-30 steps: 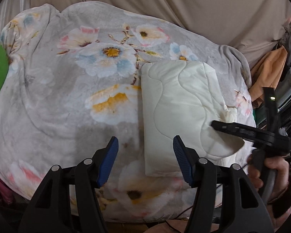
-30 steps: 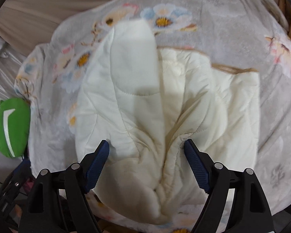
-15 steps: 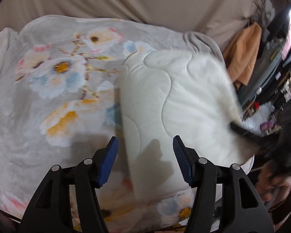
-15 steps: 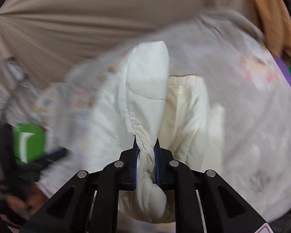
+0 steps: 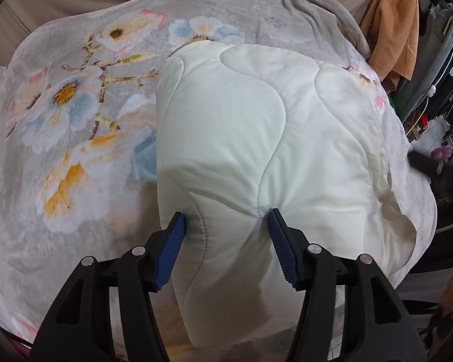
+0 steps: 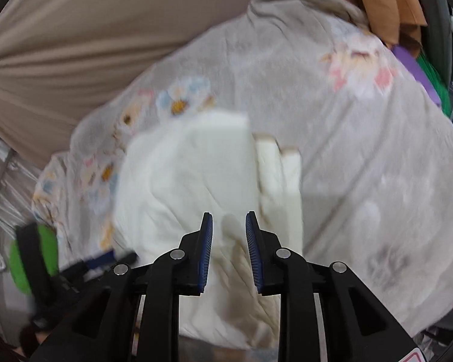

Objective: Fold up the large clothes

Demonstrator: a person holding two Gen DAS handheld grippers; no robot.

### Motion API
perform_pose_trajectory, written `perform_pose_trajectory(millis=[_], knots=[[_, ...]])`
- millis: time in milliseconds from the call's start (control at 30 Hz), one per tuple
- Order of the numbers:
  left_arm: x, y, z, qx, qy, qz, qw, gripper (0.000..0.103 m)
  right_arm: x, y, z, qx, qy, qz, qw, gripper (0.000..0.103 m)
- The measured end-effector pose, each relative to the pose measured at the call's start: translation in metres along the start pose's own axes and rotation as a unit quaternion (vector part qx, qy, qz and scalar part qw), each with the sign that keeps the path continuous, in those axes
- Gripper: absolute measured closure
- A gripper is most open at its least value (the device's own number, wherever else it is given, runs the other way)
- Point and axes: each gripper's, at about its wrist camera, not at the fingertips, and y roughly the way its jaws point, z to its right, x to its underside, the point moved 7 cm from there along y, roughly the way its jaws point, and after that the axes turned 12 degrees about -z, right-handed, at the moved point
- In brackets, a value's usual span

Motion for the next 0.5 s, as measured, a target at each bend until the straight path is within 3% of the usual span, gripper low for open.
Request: perform_pose_trajectory(millis=[133, 300, 367, 500], knots=[[-0.001, -0.002, 0.002, -0.002, 0.004, 0.0, 1.0, 0.048, -0.039, 0.016, -0.024, 0.012, -0.04, 0.006, 0.999, 0.082], [-0.002, -0.008, 0.005, 0.011, 0.004, 0.009, 0.9999, 0.047, -0.039, 0.107, 0.007, 0.077, -0.045, -0.072, 0.993, 0.092], [-0.002, -0.014, 0.006, 0.007, 0.007, 0.009, 0.9999, 0.049, -0.038, 0.102, 0.013, 0.083, -0.03, -0.069, 0.994, 0.092], [0.002, -0.02, 0.008, 0.002, 0.015, 0.009, 0.9998, 0.049, -0.027, 0.042, -0.011, 0.079, -0.051, -0.015, 0.995, 0.092]])
